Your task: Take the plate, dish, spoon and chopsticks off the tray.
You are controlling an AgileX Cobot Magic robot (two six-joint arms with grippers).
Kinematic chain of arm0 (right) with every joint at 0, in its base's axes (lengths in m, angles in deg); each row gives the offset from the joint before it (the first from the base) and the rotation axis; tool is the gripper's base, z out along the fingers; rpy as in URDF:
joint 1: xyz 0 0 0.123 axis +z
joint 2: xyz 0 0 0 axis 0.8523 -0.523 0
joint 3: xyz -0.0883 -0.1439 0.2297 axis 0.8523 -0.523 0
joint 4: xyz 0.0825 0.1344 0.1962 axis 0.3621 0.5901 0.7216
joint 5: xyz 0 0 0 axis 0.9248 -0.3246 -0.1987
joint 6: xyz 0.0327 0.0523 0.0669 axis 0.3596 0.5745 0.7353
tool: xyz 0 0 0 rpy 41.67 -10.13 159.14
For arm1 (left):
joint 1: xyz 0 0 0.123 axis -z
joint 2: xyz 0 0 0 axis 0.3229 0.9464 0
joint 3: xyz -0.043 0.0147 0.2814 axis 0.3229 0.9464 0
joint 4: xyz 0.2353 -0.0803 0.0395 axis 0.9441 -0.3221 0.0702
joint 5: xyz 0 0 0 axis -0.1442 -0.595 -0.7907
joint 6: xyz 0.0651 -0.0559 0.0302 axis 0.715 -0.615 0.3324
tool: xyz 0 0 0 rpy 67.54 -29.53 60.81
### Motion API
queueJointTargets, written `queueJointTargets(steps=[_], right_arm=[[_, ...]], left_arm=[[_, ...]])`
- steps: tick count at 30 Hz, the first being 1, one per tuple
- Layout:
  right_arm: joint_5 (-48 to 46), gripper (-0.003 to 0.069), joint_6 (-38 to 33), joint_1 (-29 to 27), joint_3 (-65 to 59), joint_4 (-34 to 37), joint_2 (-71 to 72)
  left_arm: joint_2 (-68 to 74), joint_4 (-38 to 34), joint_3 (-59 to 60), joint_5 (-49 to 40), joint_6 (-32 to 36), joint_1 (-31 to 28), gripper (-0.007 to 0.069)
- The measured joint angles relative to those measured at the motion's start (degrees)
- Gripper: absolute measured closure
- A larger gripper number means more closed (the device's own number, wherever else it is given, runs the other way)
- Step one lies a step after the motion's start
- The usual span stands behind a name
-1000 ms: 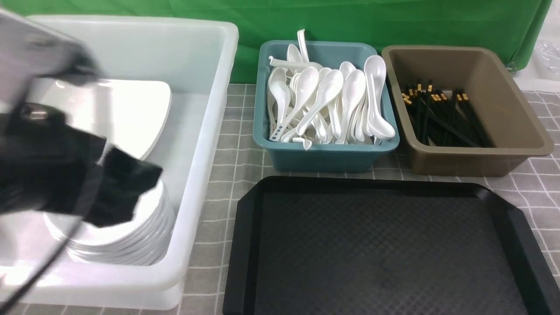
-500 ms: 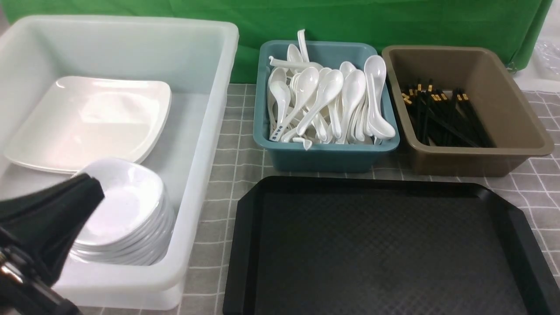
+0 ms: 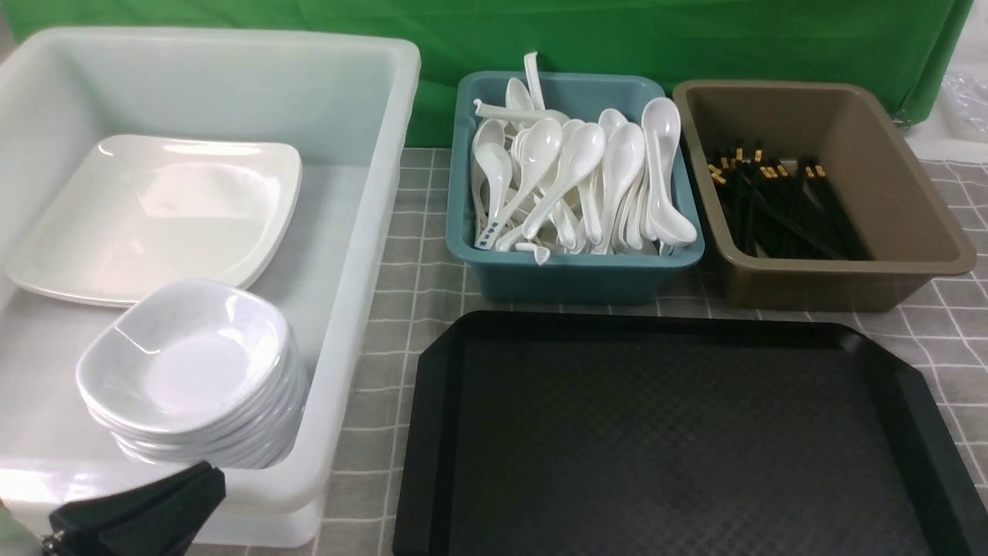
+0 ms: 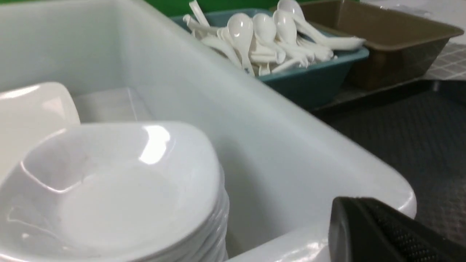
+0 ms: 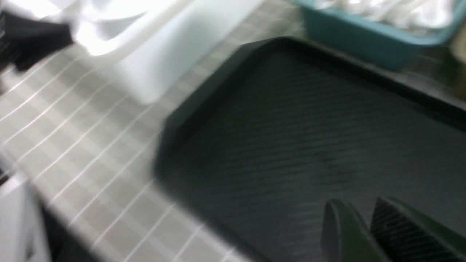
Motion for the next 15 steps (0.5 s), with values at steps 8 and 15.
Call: queueJointTargets(steps=[8,15], right_arm=[[15.6,0.0641,-21.5,-26.7,-12.9,13.0,5.1],[34.7,0.0641,-27.3,-39.6,-34.5,18.4,17.2]], left_arm=[[0.0,0.0,0.3,0.6,0.1,0.0,0.0614],[0.0,0.0,0.3,0.6,0.1,0.0,0.0614]])
